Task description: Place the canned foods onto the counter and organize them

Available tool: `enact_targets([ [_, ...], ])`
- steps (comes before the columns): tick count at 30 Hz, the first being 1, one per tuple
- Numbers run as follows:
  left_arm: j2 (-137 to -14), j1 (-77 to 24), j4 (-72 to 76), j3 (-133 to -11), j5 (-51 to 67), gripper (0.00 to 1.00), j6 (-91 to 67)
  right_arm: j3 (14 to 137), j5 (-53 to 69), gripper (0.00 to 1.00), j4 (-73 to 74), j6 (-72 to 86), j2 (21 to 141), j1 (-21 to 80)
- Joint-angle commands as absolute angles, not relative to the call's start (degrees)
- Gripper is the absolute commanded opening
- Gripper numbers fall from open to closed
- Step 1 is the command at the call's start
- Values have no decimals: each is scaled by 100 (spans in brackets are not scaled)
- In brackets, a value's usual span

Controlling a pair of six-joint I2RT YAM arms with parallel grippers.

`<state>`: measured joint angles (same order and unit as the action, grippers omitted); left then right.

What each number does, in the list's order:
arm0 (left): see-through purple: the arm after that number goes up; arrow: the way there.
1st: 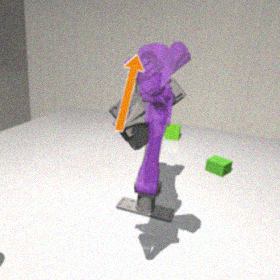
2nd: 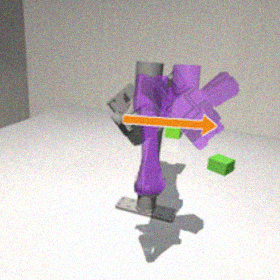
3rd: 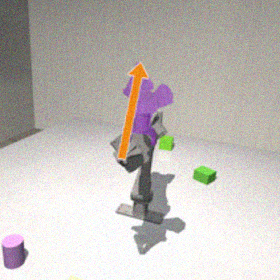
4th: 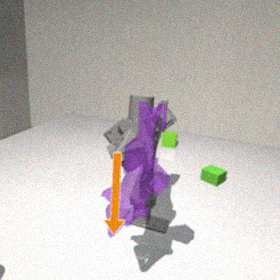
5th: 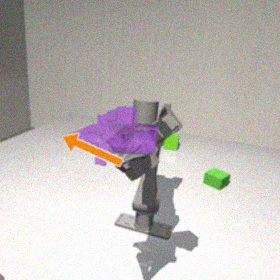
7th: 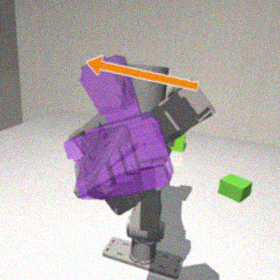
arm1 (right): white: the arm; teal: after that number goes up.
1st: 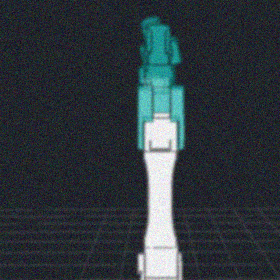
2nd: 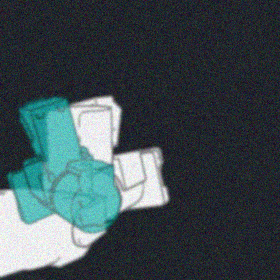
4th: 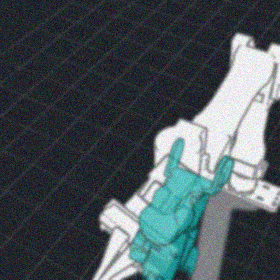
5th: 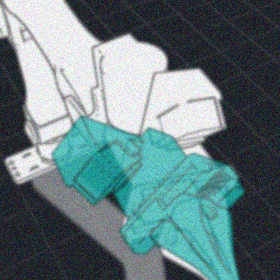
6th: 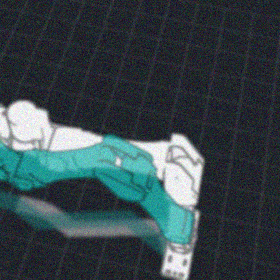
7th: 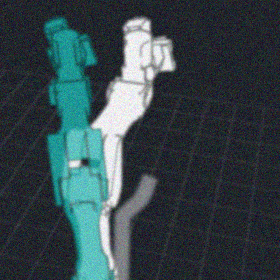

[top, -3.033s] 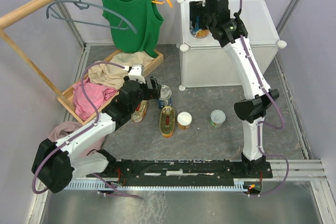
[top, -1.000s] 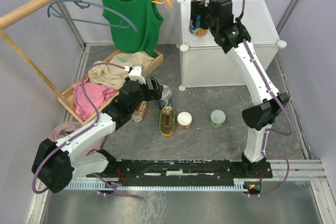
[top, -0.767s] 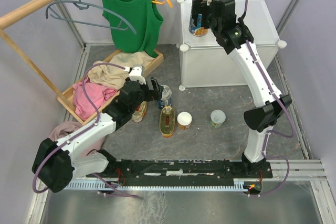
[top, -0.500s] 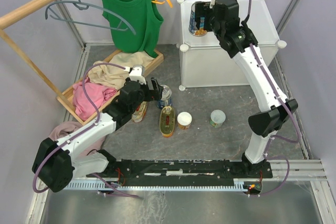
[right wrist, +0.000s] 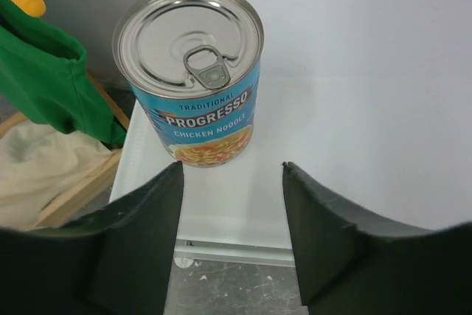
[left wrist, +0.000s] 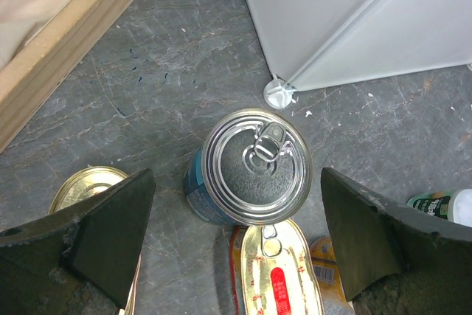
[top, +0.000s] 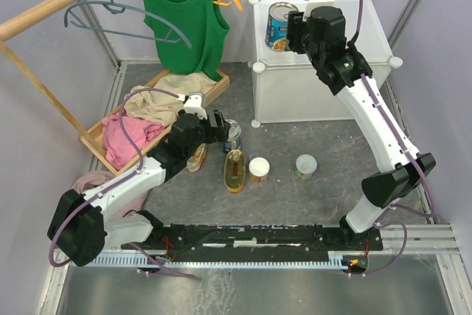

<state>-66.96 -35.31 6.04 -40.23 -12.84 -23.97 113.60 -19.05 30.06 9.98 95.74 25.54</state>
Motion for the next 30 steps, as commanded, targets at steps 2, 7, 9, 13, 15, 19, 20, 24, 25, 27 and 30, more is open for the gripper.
enact_targets([
  [2, -6743, -3502, 898, -4097, -1154, 99, -2558, 11057, -1793, 41, 2625, 1130, 9343, 2627],
  [7, -6768, -3502, 931, -4096, -1166, 100, -2552, 11046, -1750, 27, 2562, 1169, 9514, 2655],
  [9, -6768, -3503, 932, -4088, -1176, 100, -2558, 11086, -1749, 27, 2534, 1177, 9611, 2660],
  [13, -6752, -3498, 958, -4043, -1192, 100, -2566, 11254, -1740, 27, 2518, 1171, 9873, 2655],
  [15, -6750, -3498, 966, -4034, -1193, 100, -2564, 11364, -1732, 27, 2529, 1169, 10004, 2658],
  [19, -6751, -3498, 975, -4025, -1195, 99, -2537, 11561, -1731, 27, 2551, 1189, 10272, 2662],
  [20, -6743, -3498, 968, -4033, -1206, 100, -2525, 11613, -1738, 27, 2557, 1187, 10331, 2660],
  [24, -6758, -3490, 967, -4072, -1221, 100, -2471, 11904, -1784, 27, 2588, 1114, 10578, 2661],
  [25, -6774, -3489, 971, -4089, -1223, 99, -2470, 11988, -1798, 27, 2604, 1086, 10634, 2660],
  [27, -6794, -3494, 976, -4112, -1224, 100, -2465, 12165, -1827, 27, 2654, 1038, 10769, 2653],
  [30, -6803, -3494, 1029, -4122, -1222, 99, -2478, 12454, -1836, 27, 2758, 967, 10961, 2625],
])
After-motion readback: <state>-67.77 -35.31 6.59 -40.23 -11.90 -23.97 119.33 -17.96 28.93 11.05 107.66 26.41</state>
